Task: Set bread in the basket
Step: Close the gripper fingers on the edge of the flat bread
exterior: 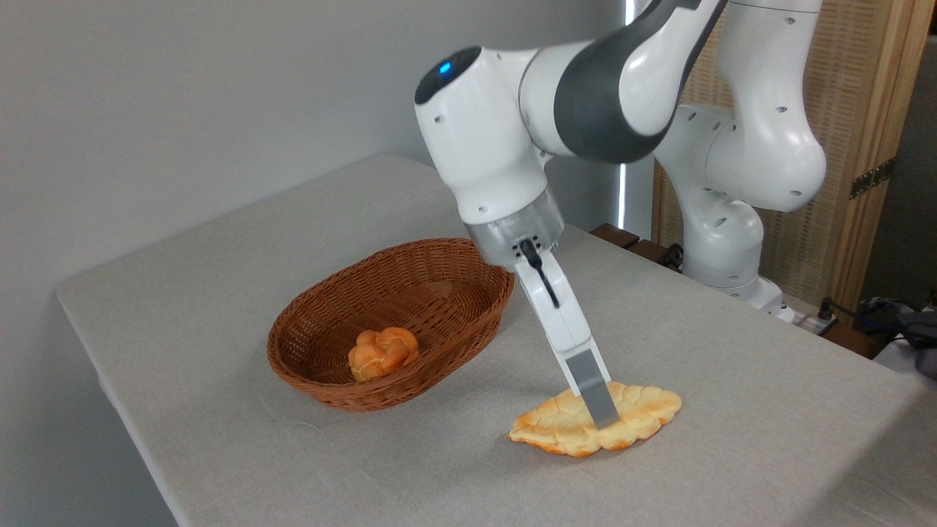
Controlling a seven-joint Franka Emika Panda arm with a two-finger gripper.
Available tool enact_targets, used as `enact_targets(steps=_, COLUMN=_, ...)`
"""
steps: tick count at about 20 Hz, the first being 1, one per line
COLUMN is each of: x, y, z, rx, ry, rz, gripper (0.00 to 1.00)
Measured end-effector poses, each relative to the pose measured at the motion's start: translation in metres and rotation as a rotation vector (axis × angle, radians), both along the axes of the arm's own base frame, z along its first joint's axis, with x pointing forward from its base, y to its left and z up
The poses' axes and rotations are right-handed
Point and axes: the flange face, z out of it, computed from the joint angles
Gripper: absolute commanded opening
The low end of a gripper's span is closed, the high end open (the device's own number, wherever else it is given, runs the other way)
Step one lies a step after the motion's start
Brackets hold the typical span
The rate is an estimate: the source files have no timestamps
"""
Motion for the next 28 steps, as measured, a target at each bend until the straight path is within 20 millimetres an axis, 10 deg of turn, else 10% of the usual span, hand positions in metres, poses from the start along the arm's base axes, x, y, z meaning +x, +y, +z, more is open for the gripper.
enact_targets(steps=28, x=0.007, y=0.007, z=-0.015, rx=0.054, ry=0.015, rz=-0.091, gripper=1.0)
